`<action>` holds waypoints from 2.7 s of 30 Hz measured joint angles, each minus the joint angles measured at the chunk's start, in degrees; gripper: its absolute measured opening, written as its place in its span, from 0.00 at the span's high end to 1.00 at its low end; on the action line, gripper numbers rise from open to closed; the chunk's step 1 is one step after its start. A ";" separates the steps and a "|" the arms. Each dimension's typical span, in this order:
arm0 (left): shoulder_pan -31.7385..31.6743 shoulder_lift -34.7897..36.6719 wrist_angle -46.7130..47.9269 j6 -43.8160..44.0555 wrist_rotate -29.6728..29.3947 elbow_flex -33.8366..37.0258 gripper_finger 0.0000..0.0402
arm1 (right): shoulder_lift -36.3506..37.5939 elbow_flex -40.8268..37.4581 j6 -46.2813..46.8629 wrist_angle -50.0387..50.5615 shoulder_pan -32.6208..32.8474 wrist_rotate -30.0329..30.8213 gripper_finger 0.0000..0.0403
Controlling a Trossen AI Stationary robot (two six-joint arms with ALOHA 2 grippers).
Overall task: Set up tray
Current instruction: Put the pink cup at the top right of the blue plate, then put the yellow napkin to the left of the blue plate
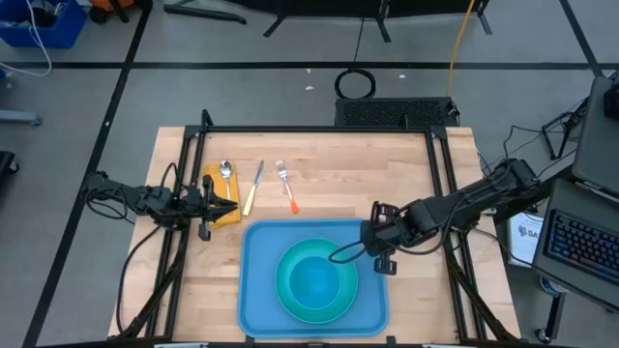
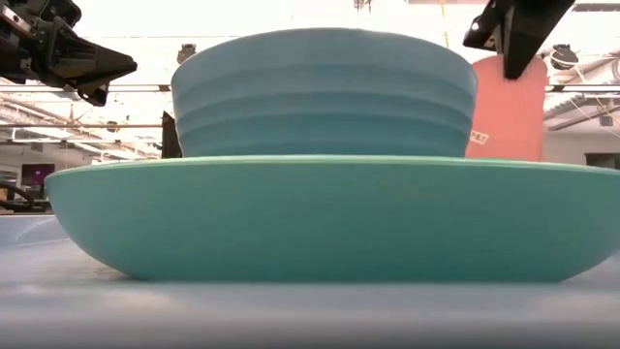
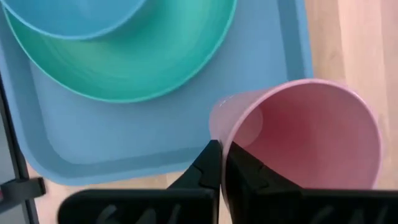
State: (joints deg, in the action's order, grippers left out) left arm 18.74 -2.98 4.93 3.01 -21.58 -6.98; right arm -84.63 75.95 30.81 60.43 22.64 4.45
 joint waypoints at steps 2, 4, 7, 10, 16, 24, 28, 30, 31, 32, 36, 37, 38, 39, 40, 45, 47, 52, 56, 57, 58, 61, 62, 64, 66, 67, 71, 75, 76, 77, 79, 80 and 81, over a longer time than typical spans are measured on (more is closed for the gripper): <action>-0.02 -0.02 0.00 0.02 0.00 0.02 0.88 | -0.65 -0.03 -0.02 -0.84 0.58 0.15 1.00; -0.02 -0.02 0.02 0.00 0.01 0.01 0.88 | -1.42 -0.03 0.00 -0.99 0.87 0.12 1.00; -0.02 -0.02 0.02 -0.09 0.00 0.00 0.88 | -3.23 -0.03 0.20 -1.10 1.47 0.10 1.00; 0.00 0.00 0.00 0.00 0.00 0.02 0.88 | -5.03 -0.05 0.02 -1.27 1.52 0.12 1.00; 0.00 -0.01 0.03 0.00 0.01 0.02 0.88 | -8.02 -0.08 -0.43 -1.96 1.52 0.16 1.00; -0.02 -0.02 0.02 0.02 0.01 0.01 0.88 | -10.76 -0.05 -0.53 -2.34 1.54 0.37 1.00; 0.00 0.00 0.02 0.02 0.02 0.02 0.88 | -10.83 -0.05 -0.23 -3.31 1.52 0.41 1.00; 0.00 -0.01 0.02 0.02 0.02 0.02 0.88 | -10.83 -0.05 -0.27 -3.81 1.52 0.41 1.00; 0.00 0.00 0.02 0.02 0.02 0.02 0.88 | -10.83 -0.05 -0.26 -3.96 1.52 0.39 1.00; -0.02 0.00 0.02 0.02 0.02 0.02 0.88 | -10.83 -0.05 -0.15 -4.05 1.52 0.24 0.99; -0.02 0.00 0.02 0.02 0.02 0.02 0.88 | -10.90 -0.10 0.11 -4.26 1.52 -0.12 0.97; -0.01 -0.01 0.02 0.03 0.02 0.02 0.88 | -10.90 -0.10 0.23 -4.36 1.52 -0.19 0.96; 0.00 -0.01 0.02 0.03 0.02 0.02 0.88 | -10.90 -0.10 0.25 -4.48 1.52 -0.28 0.96; 0.00 -0.02 0.02 0.02 0.02 0.02 0.88 | -10.90 -0.10 0.26 -4.59 1.52 -0.27 0.95; -0.01 -0.01 0.02 0.03 0.02 0.01 0.88 | -10.90 -0.10 0.26 -4.69 1.52 -0.28 0.95; 0.00 0.00 0.02 0.02 0.02 0.02 0.88 | -10.90 -0.10 0.20 -4.69 1.52 -0.27 0.92; -0.01 -0.01 0.02 0.02 0.02 0.02 0.88 | -10.90 -0.10 0.24 -4.62 1.52 -0.29 0.90; 0.00 -0.02 0.02 0.02 0.02 0.01 0.88 | -10.81 -0.10 0.44 -4.46 1.48 -0.29 0.86; -0.01 0.00 0.02 0.02 0.02 0.02 0.88 | -9.79 -0.14 0.74 -4.34 1.48 -0.27 0.82; -0.02 -0.01 0.02 0.03 0.02 0.02 0.88 | -9.44 -0.14 0.98 -4.33 1.48 -0.29 0.81; -0.01 -0.01 0.02 0.02 0.02 0.02 0.88 | -9.03 -0.14 1.11 -4.38 1.48 -0.27 0.80; -0.01 -0.01 0.02 0.02 0.02 0.02 0.88 | -7.55 -0.14 1.33 -4.30 1.48 -0.25 0.77; -0.02 0.00 0.01 0.03 0.02 0.01 0.88 | -7.01 -0.14 1.33 -4.31 1.48 -0.22 0.77; 0.00 0.00 0.02 0.02 0.02 0.02 0.88 | -5.81 -0.14 1.31 -4.32 1.48 -0.18 0.75; -0.01 -0.01 0.00 0.02 0.02 0.02 0.88 | -4.78 -0.14 1.27 -4.55 1.48 -0.01 0.73; -0.02 0.00 0.02 0.02 0.02 0.01 0.88 | -4.37 -0.14 1.24 -4.55 1.48 -0.01 0.73; -0.02 -0.01 0.01 0.02 0.02 0.02 0.88 | -2.84 -0.14 0.49 -4.88 1.37 0.87 0.71; -0.01 0.00 -0.02 0.03 0.02 0.01 0.88 | -1.86 -0.14 -1.28 -5.73 1.32 4.80 0.71; 0.00 0.00 -0.13 0.13 0.02 0.02 0.88 | -1.65 -0.14 -1.85 -6.21 1.31 6.03 0.71; 0.00 -0.01 -0.35 0.34 0.02 0.02 0.88 | -1.23 -0.14 -2.81 -6.82 1.22 7.64 0.71; 0.00 0.00 -0.96 0.41 0.02 0.02 0.88 | -0.67 -0.14 -4.21 -7.70 1.21 11.09 0.71; 0.00 0.00 -1.21 0.52 0.02 0.02 0.88 | -0.56 -0.14 -4.95 -8.50 1.19 12.43 0.71; -0.02 -0.02 -1.70 0.50 0.04 0.02 0.88 | -0.25 -0.14 -6.05 -9.44 1.19 13.78 0.72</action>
State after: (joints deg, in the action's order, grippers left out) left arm 18.72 -3.01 3.23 3.50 -21.54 -6.96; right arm -84.88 75.81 24.76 50.99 23.83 18.23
